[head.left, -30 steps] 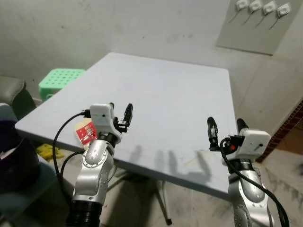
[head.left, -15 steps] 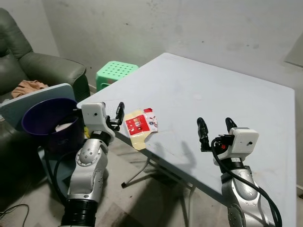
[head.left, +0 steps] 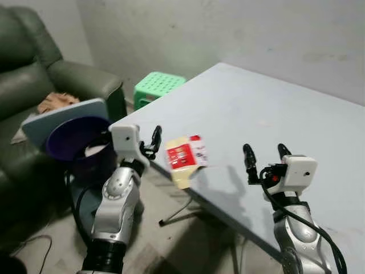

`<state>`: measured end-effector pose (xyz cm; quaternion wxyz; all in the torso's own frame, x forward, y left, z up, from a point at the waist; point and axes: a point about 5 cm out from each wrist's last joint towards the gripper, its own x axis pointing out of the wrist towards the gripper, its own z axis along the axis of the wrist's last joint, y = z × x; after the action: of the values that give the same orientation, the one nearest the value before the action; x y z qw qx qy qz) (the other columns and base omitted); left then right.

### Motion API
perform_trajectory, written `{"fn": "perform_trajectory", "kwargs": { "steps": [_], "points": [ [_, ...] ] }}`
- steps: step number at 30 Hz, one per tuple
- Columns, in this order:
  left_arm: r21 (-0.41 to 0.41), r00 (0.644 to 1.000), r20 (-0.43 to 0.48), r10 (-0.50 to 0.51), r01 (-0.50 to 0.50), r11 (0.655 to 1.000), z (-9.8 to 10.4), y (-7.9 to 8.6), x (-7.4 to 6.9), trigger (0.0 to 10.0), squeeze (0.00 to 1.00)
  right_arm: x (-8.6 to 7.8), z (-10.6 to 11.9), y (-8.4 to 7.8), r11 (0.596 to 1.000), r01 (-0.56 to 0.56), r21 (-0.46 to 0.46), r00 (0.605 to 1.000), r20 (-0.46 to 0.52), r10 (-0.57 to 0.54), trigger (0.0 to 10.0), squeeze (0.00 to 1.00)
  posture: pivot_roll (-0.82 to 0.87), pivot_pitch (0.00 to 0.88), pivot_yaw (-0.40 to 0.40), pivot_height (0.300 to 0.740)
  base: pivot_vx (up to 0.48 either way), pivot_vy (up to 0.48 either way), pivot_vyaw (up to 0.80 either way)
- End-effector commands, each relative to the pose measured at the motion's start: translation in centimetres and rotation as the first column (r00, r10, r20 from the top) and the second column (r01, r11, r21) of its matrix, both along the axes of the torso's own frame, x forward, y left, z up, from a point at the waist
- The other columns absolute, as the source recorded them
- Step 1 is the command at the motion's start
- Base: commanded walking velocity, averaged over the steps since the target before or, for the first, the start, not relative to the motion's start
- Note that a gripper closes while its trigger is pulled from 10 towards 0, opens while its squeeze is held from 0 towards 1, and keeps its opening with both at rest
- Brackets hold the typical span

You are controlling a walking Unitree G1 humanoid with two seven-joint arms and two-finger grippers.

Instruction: Picking trash to rubbish bin

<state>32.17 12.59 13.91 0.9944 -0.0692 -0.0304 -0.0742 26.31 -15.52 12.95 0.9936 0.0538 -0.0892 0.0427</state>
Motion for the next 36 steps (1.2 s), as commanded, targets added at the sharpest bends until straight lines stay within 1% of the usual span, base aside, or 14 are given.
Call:
{"fn": "perform_trajectory", "kwargs": {
  "steps": [1,7,13,15,16,17,18,20,21,26,27,29,32,36],
  "points": [
    [-0.005,1.0,-0.022,-0.003,0.003,1.0,-0.2,-0.4,0.0,10.0,0.0,0.0,-0.1,-0.6,0.999,0.02,0.044,1.0,-0.008,-0.019,10.0,0.0,-0.09,0.0,-0.034,0.74,0.0,0.0,0.0],
    [0.023,0.999,-0.038,-0.012,0.012,1.0,-0.5,-0.5,0.0,10.0,0.0,0.0,-0.3,-0.6,1.0,0.014,0.026,0.999,-0.037,-0.013,10.0,0.0,-0.09,0.0,-0.031,0.74,0.0,0.0,0.0],
    [0.023,0.996,-0.072,-0.048,0.049,0.999,-1.7,-1.4,-0.7,10.0,0.0,0.0,-0.3,-0.7,1.0,0.011,0.025,0.999,-0.04,-0.01,10.0,0.0,-0.1,0.0,-0.031,0.74,0.0,0.0,0.0],
    [-0.014,0.984,-0.078,-0.157,0.157,0.988,-2.9,-3.0,-2.0,10.0,0.0,0.0,-0.2,-0.8,1.0,0.004,0.017,0.999,-0.039,-0.003,10.0,0.0,-0.1,0.0,-0.033,0.74,0.0,0.0,0.0],
    [-0.014,0.984,-0.078,-0.157,0.157,0.988,-2.9,-3.0,-2.0,10.0,0.0,0.0,-0.2,-0.8,1.0,0.004,0.017,0.999,-0.039,-0.003,10.0,0.0,-0.1,0.0,-0.033,0.74,0.0,0.0,0.0],
    [0.007,0.978,-0.08,-0.192,0.193,0.981,-3.5,-3.5,-2.6,10.0,0.0,-0.1,-0.1,-0.9,1.0,-0.001,0.009,0.999,-0.038,0.001,10.0,0.0,-0.1,0.0,-0.035,0.74,0.0,0.0,0.0],
    [0.012,0.977,-0.081,-0.198,0.199,0.98,-3.7,-3.6,-2.7,10.0,0.0,-0.1,-0.1,-0.9,1.0,-0.001,0.007,0.999,-0.038,0.002,10.0,0.0,-0.1,0.0,-0.035,0.74,0.0,0.0,0.0],
    [-0.025,0.972,-0.095,-0.217,0.216,0.976,-4.5,-3.9,-3.3,10.0,0.0,0.0,0.0,-1.1,1.0,0.0,-0.008,0.999,-0.034,0.0,10.0,0.0,-0.1,0.0,-0.037,0.74,0.0,0.0,0.0],
    [-0.034,0.964,-0.076,-0.254,0.252,0.967,-5.0,-4.4,-3.8,10.0,0.0,0.1,0.0,-1.4,1.0,0.001,-0.013,0.999,-0.036,-0.001,10.0,0.0,-0.1,0.0,-0.042,0.74,0.0,0.0,0.0],
    [-0.101,0.959,-0.029,-0.281,0.276,0.956,-5.3,-4.9,-4.1,10.0,0.0,0.1,0.1,-1.7,1.0,-0.001,-0.026,0.999,-0.04,0.0,10.0,0.0,-0.11,0.0,-0.047,0.74,0.0,0.0,0.0],
    [-0.142,0.955,-0.007,-0.296,0.292,0.946,-5.3,-5.2,-4.2,10.0,0.0,0.1,0.2,-1.7,1.0,-0.005,-0.026,0.999,-0.038,0.004,10.0,0.0,-0.11,0.0,-0.052,0.74,0.0,0.0,0.0],
    [-0.194,0.949,0.009,-0.315,0.311,0.931,-5.3,-5.6,-4.2,10.0,0.0,0.0,0.2,-1.7,1.0,-0.012,-0.026,0.999,-0.037,0.011,10.0,0.0,-0.11,0.0,-0.056,0.74,0.0,0.0,0.0],
    [-0.215,0.946,0.029,-0.324,0.323,0.922,-5.5,-6.0,-4.1,10.0,0.0,-0.1,0.3,-1.6,0.999,-0.022,-0.023,0.999,-0.037,0.021,10.0,0.0,-0.13,0.0,-0.059,0.74,0.0,0.0,0.0],
    [-0.294,0.934,0.05,-0.354,0.352,0.888,-5.6,-6.9,-3.9,10.0,0.0,-0.4,0.6,-1.3,0.999,-0.042,-0.01,0.999,-0.027,0.042,10.0,0.0,-0.14,0.0,-0.061,0.74,0.0,0.0,0.0]
  ]
}}
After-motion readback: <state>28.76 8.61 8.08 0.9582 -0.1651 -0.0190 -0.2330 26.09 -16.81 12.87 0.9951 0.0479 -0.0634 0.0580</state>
